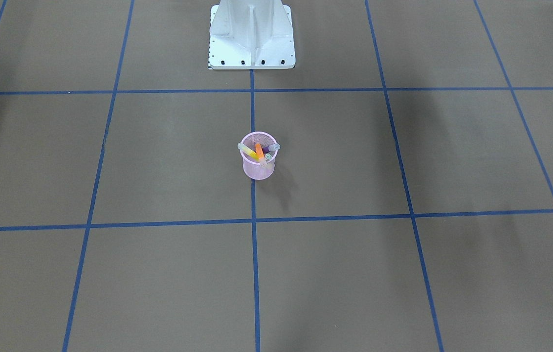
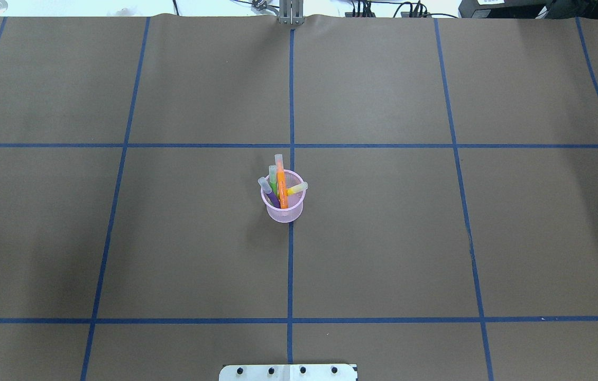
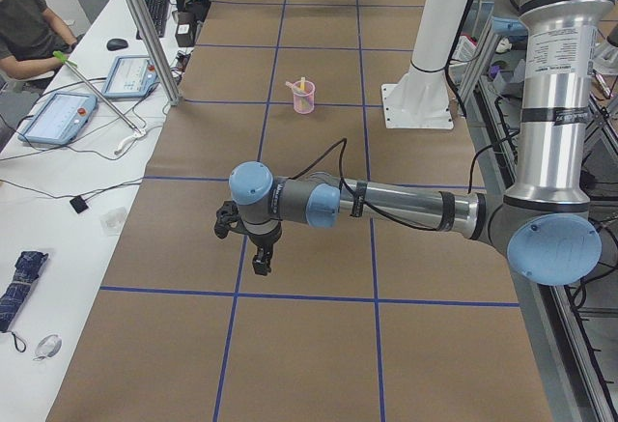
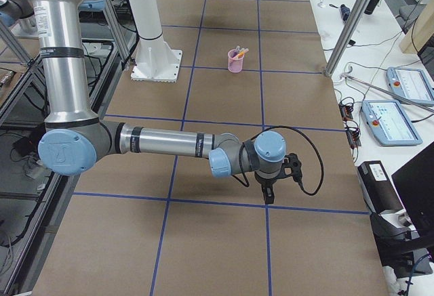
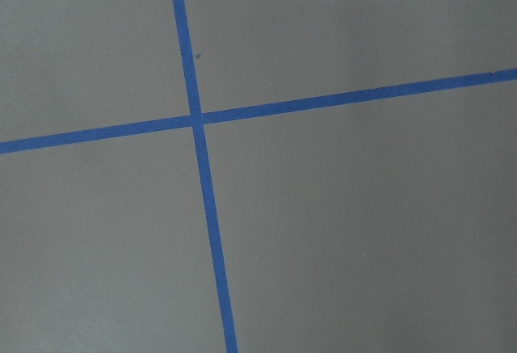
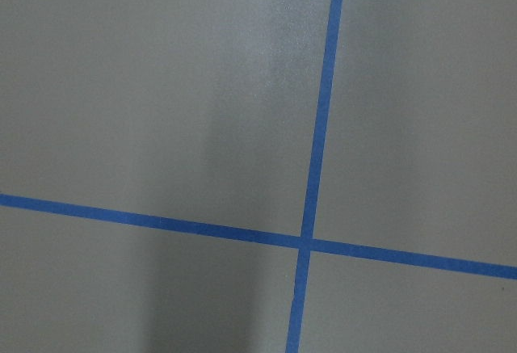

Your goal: Collect pens into pen holder

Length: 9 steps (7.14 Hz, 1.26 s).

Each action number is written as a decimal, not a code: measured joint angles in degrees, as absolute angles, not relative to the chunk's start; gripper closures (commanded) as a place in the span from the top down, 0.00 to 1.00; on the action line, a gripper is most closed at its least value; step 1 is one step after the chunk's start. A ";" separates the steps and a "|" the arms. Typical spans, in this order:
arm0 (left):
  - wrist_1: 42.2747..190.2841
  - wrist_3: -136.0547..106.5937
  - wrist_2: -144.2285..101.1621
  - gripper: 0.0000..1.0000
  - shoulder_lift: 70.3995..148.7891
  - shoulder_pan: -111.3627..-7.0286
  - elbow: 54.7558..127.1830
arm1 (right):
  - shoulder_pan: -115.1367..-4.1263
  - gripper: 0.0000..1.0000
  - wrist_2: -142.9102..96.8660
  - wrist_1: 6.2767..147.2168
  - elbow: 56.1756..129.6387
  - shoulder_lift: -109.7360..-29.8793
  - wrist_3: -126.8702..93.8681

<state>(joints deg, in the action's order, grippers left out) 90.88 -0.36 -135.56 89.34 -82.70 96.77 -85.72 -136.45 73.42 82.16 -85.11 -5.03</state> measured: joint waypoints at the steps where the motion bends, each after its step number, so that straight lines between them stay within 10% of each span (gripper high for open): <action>1: 90.83 1.32 -133.22 1.00 89.81 -82.66 96.66 | -85.10 1.00 -136.53 75.23 82.35 -84.62 -4.94; 9: 90.99 -0.41 -135.37 1.00 88.64 -82.96 94.04 | -83.03 1.00 -133.44 93.14 93.21 -84.69 -1.41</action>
